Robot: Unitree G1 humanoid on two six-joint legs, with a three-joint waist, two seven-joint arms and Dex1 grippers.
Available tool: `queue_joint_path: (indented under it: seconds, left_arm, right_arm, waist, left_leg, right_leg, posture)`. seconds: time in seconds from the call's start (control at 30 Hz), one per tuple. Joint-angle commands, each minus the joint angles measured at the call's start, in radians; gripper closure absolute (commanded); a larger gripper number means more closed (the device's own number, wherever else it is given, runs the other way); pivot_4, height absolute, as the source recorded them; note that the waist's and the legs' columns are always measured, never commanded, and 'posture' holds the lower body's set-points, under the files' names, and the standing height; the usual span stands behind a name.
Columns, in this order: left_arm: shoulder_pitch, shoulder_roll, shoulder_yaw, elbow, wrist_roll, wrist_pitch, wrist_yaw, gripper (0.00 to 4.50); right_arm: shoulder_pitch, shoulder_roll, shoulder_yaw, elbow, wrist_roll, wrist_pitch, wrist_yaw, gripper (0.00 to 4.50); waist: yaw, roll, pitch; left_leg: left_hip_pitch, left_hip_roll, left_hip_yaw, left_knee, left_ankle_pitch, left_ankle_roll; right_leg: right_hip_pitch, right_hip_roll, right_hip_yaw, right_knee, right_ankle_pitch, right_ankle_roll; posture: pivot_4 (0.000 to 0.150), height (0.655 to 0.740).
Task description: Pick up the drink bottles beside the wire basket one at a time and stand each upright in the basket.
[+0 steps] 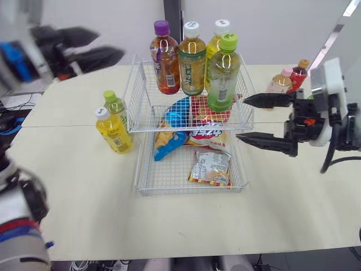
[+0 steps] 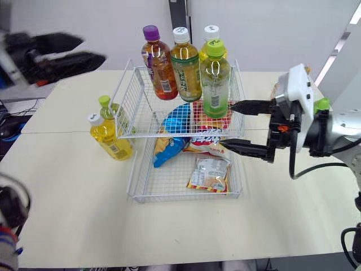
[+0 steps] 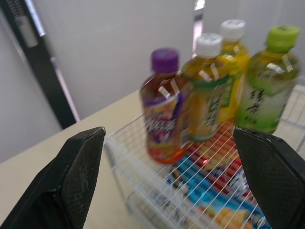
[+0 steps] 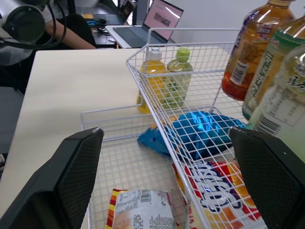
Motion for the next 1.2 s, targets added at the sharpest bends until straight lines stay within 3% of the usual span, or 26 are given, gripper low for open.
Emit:
queue_joint_path:
  seconds: [0.03, 0.23, 0.37, 0.53, 0.7, 0.9, 1.2]
  left_arm:
    - [0.127, 0.006, 0.144, -0.057, -0.011, -0.042, 0.015, 0.04]
    - [0.407, -0.088, 0.363, -0.212, -0.072, -0.014, 0.075, 0.04]
    - [0.538, -0.177, 0.400, -0.328, -0.100, -0.024, 0.138, 0.04]
    - [0.568, -0.388, 0.318, -0.513, -0.095, -0.066, 0.361, 0.04]
    - [0.559, -0.493, 0.226, -0.546, -0.036, -0.148, 0.517, 0.04]
    - [0.527, -0.522, 0.074, -0.445, 0.090, -0.251, 0.635, 0.04]
    - [0.446, -0.504, -0.034, -0.299, 0.135, -0.368, 0.620, 0.04]
  right_arm:
    - [-0.030, 0.012, 0.024, -0.003, -0.005, -0.023, 0.031, 0.00]
    - [-0.081, 0.060, 0.081, 0.022, -0.017, -0.015, 0.049, 0.00]
    - [-0.099, 0.082, 0.107, 0.045, -0.047, -0.022, 0.053, 0.00]
    - [-0.113, 0.107, 0.127, 0.057, -0.073, -0.038, 0.065, 0.00]
    - [-0.117, 0.116, 0.129, 0.064, -0.089, -0.044, 0.076, 0.00]
    - [-0.123, 0.117, 0.120, 0.062, -0.092, -0.035, 0.079, 0.00]
    - [-0.121, 0.113, 0.104, 0.045, -0.073, -0.013, 0.065, 0.00]
  waist:
    - [0.005, 0.000, 0.000]
    - [0.021, 0.000, 0.000]
    - [0.026, 0.000, 0.000]
    - [0.031, 0.000, 0.000]
    - [0.029, -0.001, 0.000]
    - [0.028, 0.000, 0.000]
    - [0.026, 0.000, 0.000]
  left_leg:
    - [0.000, 0.000, 0.000, 0.001, 0.000, 0.000]
    - [0.000, 0.000, 0.000, 0.000, 0.000, 0.000]
    - [0.000, 0.000, 0.000, 0.000, 0.000, 0.000]
    - [0.000, 0.000, -0.001, 0.001, 0.000, 0.000]
    - [0.000, 0.000, 0.000, 0.001, 0.000, 0.000]
    - [0.000, -0.001, 0.001, 0.001, 0.000, 0.000]
    - [0.000, -0.001, 0.001, 0.000, 0.000, 0.000]
  right_leg:
    - [0.000, 0.000, 0.000, 0.000, 0.000, 0.000]
    - [0.000, -0.002, 0.001, -0.002, 0.001, 0.001]
    - [0.000, -0.003, 0.001, -0.002, 0.001, 0.000]
    - [0.001, -0.003, 0.000, -0.003, 0.003, 0.000]
    - [0.001, -0.002, 0.000, -0.002, 0.004, 0.000]
    - [0.001, 0.000, 0.000, -0.002, 0.004, 0.000]
    - [0.001, 0.000, 0.000, -0.002, 0.004, 0.000]
  posture:
    - [0.150, 0.7400]
    - [0.150, 0.7400]
    - [0.150, 0.7400]
    - [0.150, 0.7400]
    - [0.150, 0.7400]
    - [0.150, 0.7400]
    - [0.150, 0.7400]
